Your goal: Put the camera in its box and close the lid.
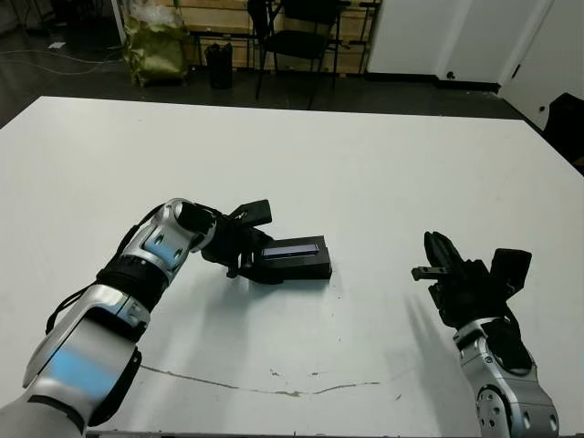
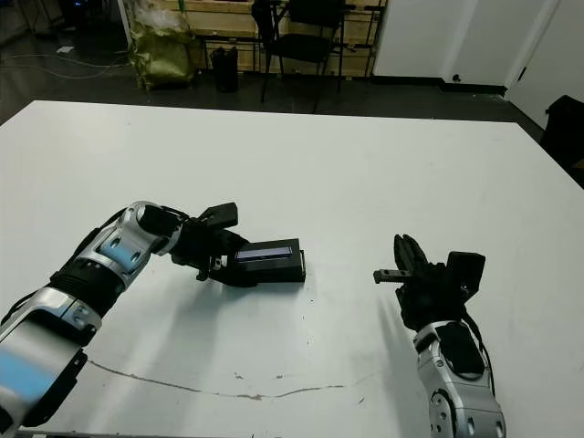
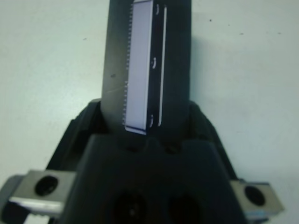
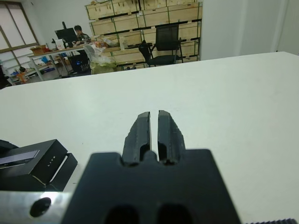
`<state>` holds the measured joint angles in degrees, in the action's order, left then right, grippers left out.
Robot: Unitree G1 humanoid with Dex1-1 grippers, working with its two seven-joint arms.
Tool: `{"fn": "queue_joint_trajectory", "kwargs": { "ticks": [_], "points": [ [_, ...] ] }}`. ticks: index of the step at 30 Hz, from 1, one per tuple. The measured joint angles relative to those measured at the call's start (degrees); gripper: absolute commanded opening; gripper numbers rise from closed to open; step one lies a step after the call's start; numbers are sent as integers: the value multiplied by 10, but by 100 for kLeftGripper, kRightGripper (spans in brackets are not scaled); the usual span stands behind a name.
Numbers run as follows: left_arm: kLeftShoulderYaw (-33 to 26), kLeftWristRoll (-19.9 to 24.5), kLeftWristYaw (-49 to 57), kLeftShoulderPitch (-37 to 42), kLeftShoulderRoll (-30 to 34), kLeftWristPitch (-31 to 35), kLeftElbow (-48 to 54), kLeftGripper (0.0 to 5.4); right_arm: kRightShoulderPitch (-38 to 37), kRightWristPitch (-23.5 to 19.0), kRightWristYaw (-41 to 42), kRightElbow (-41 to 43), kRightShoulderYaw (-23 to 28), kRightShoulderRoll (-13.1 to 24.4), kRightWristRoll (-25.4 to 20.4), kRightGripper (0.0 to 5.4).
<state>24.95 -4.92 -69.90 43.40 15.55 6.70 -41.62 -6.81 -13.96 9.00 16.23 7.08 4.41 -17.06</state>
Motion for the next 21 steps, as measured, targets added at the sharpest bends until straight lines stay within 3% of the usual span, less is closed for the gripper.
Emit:
{"fn": "queue_joint_trajectory", "kwargs": {
  "ticks": [11,21],
  "points": [
    [2,-1,0,18,-16,28,-16,273,-3,-5,-5,12,-6,0,4,0],
    [13,-7,-7,42,-33,29,-51,273,-6,17,9,2,-10,1,5,0]
  ]
}}
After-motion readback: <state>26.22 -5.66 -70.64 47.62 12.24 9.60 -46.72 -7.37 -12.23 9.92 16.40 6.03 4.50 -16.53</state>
